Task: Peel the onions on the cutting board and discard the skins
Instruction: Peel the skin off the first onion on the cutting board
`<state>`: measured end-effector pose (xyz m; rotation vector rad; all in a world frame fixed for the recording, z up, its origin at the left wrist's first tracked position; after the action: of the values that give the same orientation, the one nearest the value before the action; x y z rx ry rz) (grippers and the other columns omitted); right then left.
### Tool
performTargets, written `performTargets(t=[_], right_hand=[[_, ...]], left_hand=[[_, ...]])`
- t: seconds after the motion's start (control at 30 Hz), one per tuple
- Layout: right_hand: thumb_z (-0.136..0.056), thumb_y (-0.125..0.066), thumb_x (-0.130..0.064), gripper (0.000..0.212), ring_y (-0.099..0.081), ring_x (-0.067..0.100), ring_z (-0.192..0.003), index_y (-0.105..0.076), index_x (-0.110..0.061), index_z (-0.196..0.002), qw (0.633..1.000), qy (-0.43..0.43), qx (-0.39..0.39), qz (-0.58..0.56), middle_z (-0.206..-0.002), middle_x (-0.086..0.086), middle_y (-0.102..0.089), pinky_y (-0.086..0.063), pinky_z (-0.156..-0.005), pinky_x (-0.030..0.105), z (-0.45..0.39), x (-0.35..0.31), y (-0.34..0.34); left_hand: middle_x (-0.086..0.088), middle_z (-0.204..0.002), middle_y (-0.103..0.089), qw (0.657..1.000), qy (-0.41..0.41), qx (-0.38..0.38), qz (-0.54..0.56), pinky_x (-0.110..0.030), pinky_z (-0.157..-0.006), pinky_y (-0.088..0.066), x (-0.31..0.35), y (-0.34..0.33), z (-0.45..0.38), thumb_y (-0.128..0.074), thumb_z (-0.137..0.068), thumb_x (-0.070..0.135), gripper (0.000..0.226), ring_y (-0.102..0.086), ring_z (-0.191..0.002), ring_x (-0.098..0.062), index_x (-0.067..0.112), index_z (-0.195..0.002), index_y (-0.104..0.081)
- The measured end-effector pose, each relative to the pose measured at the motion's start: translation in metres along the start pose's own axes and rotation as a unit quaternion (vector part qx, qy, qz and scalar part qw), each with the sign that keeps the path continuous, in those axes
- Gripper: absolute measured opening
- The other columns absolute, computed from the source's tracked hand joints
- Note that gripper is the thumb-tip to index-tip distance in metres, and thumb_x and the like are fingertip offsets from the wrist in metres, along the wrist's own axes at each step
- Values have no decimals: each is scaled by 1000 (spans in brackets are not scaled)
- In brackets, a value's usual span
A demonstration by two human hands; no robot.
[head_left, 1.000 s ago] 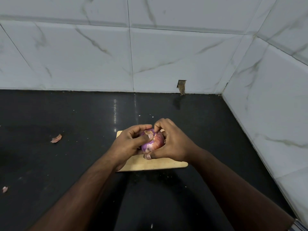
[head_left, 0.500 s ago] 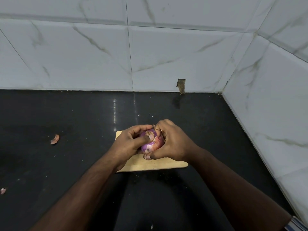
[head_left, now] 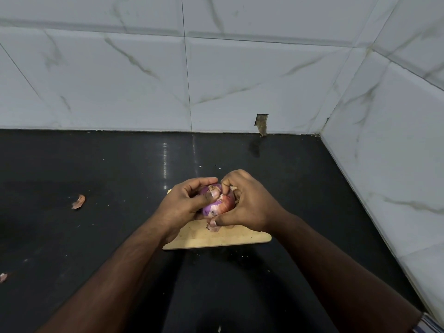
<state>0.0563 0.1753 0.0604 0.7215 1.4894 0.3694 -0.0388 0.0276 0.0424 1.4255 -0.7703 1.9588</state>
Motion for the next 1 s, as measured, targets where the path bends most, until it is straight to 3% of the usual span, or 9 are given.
performTargets(t=[0.17,0.4,0.67,0.83,0.93,1.0], right_hand=[[-57,-92,-38,51,-57,13,-104,-48,-28,-80,1000,2,9,-14,-113,-13,-45,-61,-70,38,0,4,-2],[-57,-94,-36,64,-60,12,-104,-50,-38,-104,999,5,6,-44,-116,-17,-41,-62,-70,33,1,-2,-3],[-56,-94,-35,57,-61,13,-100,-50,-34,-92,999,13,10,-37,-111,-15,-44,-62,-66,33,2,-2,-1],[-58,-92,-38,50,-56,6,-97,-47,-29,-76,999,25,22,7,-111,-12,-46,-55,-68,20,2,-1,0],[-59,-92,-38,50,-59,10,-98,-47,-30,-80,1000,19,19,-11,-112,-11,-46,-60,-69,30,2,-1,-1],[-60,-92,-36,54,-62,14,-98,-47,-35,-91,999,14,16,-31,-113,-13,-44,-61,-66,36,2,-2,-2]], left_hand=[[-8,-119,-71,1000,1,4,7,-29,-64,-60,1,1,1,-73,-79,24,49,-76,-94,-25,20,-127,-68],[-8,-121,-70,1000,-1,0,-1,-29,-64,-61,5,0,2,-73,-79,26,51,-77,-95,-25,19,-129,-66],[-7,-119,-71,1000,-8,3,-7,-29,-66,-61,5,0,3,-72,-81,24,49,-77,-94,-24,18,-129,-66],[-6,-118,-72,1000,-8,9,-7,-28,-65,-61,7,-1,4,-72,-78,26,52,-77,-93,-24,17,-129,-66],[-7,-119,-71,1000,-6,9,-8,-27,-63,-60,7,0,3,-70,-87,18,42,-77,-93,-24,17,-129,-66],[-7,-119,-70,1000,-6,10,-9,-26,-62,-60,8,-1,4,-72,-83,23,47,-77,-93,-24,17,-130,-66]])
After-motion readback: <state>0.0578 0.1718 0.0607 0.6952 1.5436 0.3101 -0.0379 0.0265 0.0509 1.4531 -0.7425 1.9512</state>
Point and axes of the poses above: each hand's wrist, its own z-axis away from the middle knuckle, its own y-axis out of the back of the hand, x = y × z, the point moved 3 cm from there along -z, towards the middle knuckle
